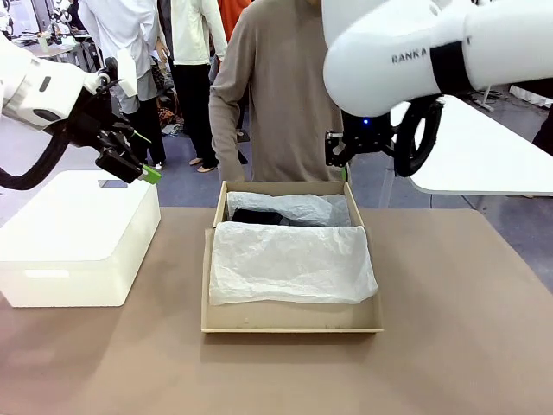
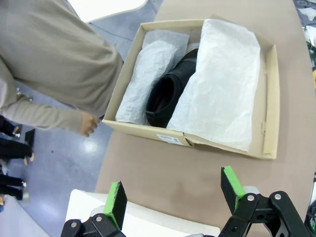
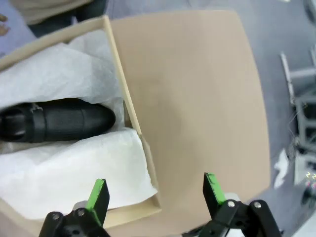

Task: Pack the shoes into the box.
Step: Close the Shoes Box.

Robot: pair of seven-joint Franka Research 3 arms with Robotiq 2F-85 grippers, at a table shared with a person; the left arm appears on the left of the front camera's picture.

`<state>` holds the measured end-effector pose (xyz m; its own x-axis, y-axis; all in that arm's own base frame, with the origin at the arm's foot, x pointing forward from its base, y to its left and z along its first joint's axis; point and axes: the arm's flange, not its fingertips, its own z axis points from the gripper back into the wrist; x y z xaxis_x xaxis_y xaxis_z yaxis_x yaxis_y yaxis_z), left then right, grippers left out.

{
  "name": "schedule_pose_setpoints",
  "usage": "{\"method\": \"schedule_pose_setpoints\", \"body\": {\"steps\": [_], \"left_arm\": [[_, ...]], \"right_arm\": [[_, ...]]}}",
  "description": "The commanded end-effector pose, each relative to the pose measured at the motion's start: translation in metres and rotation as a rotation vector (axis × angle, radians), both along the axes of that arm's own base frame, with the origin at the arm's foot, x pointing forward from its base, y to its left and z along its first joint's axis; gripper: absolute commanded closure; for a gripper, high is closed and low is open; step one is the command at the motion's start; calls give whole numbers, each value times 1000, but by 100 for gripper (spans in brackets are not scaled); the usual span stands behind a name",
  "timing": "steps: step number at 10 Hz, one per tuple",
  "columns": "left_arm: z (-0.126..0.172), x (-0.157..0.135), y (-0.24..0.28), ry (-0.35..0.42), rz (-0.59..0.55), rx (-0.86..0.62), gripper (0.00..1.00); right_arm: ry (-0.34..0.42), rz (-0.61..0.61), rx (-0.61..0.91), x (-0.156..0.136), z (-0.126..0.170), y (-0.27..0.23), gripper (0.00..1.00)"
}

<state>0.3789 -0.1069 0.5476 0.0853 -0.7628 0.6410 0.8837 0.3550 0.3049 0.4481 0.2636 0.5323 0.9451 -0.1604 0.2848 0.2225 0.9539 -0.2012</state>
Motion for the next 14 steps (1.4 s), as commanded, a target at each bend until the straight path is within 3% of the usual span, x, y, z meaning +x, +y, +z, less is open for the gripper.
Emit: {"method": "schedule_pose_setpoints", "body": {"steps": [1,2,3,8,9,11,14], "left_arm": [[-2,2,1,-3,-22,-13,0],[-2,2,1,-3,-22,-13,0],[-2,2,1,-3,-22,-13,0],[-2,2,1,-3,-22,-13,0],[-2,2,1,-3,-22,-13,0],[-2,2,1,-3,-22,-13,0],[-2,2,1,-3,-22,-13,0]], "right_arm": [[-42,139,43,-2,-7,-18,0],[-25,115,99,-1,-8,-16,0],[-17,76,4,2,-2,-5,0],[-17,76,4,2,-2,-5,0],[-10,99,11,1,-7,-4,0],[53,206,26,8,11,-25,0],[84,399,83,20,26,-63,0]]}}
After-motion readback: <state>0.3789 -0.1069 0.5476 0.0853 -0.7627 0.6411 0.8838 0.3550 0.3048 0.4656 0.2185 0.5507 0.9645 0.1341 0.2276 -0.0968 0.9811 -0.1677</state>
